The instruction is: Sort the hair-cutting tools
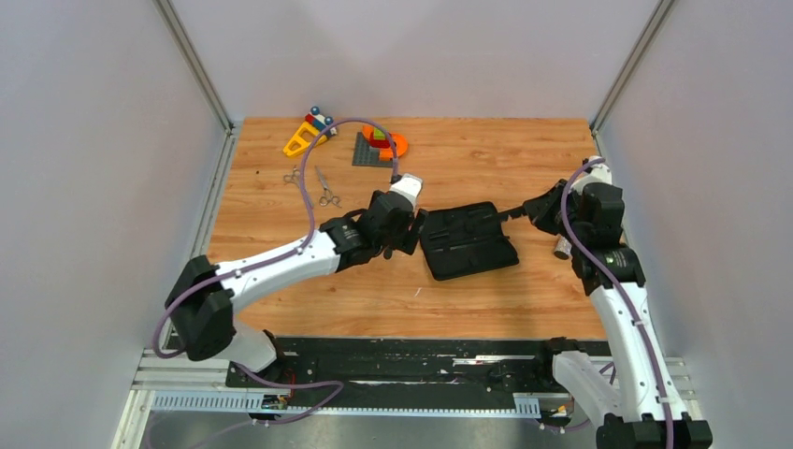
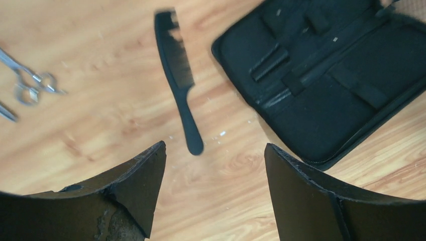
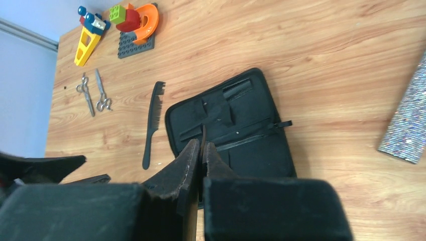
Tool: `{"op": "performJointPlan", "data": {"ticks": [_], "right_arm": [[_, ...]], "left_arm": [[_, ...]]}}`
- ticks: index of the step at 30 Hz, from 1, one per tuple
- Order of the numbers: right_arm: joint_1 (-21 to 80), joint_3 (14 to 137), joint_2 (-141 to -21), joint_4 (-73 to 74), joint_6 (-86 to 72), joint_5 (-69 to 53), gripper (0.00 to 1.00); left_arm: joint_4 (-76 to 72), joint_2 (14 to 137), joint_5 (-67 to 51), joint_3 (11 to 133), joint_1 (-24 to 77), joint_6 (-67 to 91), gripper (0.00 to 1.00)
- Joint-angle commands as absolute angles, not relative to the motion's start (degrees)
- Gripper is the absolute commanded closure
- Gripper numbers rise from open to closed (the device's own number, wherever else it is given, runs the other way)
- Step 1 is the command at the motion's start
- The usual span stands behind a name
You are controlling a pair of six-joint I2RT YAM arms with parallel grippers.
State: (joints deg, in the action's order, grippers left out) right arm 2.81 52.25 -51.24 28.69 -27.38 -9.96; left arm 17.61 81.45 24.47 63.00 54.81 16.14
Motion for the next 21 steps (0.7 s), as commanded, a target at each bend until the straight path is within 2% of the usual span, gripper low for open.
{"op": "performJointPlan", "data": {"ticks": [1, 9, 21], "right_arm": [[2.7, 49.8, -46.9, 25.5, -22.9, -5.2, 1.00], [2.6, 44.7, -42.4, 26.4, -24.7, -6.9, 1.00], [2.6, 43.7, -41.9, 27.9, -22.3, -8.8, 1.00]], "left_arm": [[24.8, 88.0, 13.5, 65.7, 52.3, 31.1, 0.21], [20.7, 97.1, 5.9, 67.3, 51.8, 37.5, 0.23], [14.9, 100.8, 3.9, 68.1, 51.2, 44.9, 0.22]]}}
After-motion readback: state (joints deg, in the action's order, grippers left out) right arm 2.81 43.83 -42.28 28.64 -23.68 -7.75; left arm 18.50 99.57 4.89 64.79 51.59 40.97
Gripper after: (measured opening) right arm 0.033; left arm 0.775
